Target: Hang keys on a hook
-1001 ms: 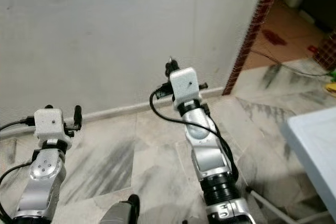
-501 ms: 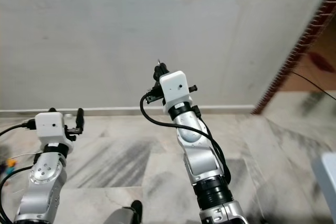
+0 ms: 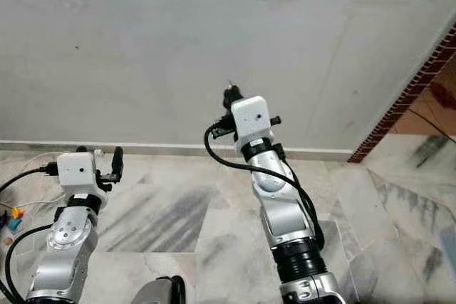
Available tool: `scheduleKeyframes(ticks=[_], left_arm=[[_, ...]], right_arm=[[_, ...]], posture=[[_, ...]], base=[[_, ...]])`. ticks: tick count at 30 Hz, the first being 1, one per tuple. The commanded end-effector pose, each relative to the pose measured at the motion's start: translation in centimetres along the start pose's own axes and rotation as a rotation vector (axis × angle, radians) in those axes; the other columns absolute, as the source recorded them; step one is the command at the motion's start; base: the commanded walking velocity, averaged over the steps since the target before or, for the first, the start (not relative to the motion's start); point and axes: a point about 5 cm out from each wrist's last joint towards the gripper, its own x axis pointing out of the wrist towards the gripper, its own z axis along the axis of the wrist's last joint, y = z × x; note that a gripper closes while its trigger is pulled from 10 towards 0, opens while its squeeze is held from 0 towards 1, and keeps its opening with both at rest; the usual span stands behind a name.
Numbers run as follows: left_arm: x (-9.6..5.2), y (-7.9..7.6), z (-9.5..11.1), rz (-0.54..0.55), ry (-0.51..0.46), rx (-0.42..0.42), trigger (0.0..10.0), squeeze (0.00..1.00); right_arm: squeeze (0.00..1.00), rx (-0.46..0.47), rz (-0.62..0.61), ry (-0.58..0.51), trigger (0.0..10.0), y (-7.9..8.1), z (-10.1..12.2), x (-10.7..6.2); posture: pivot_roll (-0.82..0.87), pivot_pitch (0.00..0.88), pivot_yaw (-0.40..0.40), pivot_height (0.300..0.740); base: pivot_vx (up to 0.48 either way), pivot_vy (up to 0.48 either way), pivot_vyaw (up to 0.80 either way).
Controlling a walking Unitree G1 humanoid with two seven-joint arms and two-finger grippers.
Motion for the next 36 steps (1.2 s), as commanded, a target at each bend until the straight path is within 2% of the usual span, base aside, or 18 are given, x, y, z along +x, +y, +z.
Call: scheduleKeyframes(ticks=[1,22,30,36], left_arm=[[-0.3,-0.2,-0.4,-0.006,0.014,-0.006,10.0,0.0],[0.1,-0.3,-0.3,-0.021,0.016,-0.014,10.0,0.0],[0.0,-1.3,-0.1,-0.093,0.004,-0.048,10.0,0.0],[0.1,-1.7,0.2,-0.111,-0.018,-0.07,10.0,0.0]], right_arm=[[0.0,-0.009,-0.005,-0.007,10.0,-0.4,0.2,-0.1],[0.0,-0.007,-0.022,-0.007,10.0,-0.5,0.3,0.1],[0.0,-0.004,-0.041,0.01,10.0,-0.8,0.1,0.3],[0.0,0.005,-0.047,0.019,10.0,-0.7,0.0,0.3]], posture=[[0.0,0.156,0.003,0.74],[0.0,0.156,-0.001,0.74],[0.0,0.155,-0.002,0.74],[0.0,0.154,0.0,0.74]], base=[[0.0,0.48,0.0],[0.0,0.478,0.0],[0.0,0.0,0.0],[0.0,0.0,-0.8]])
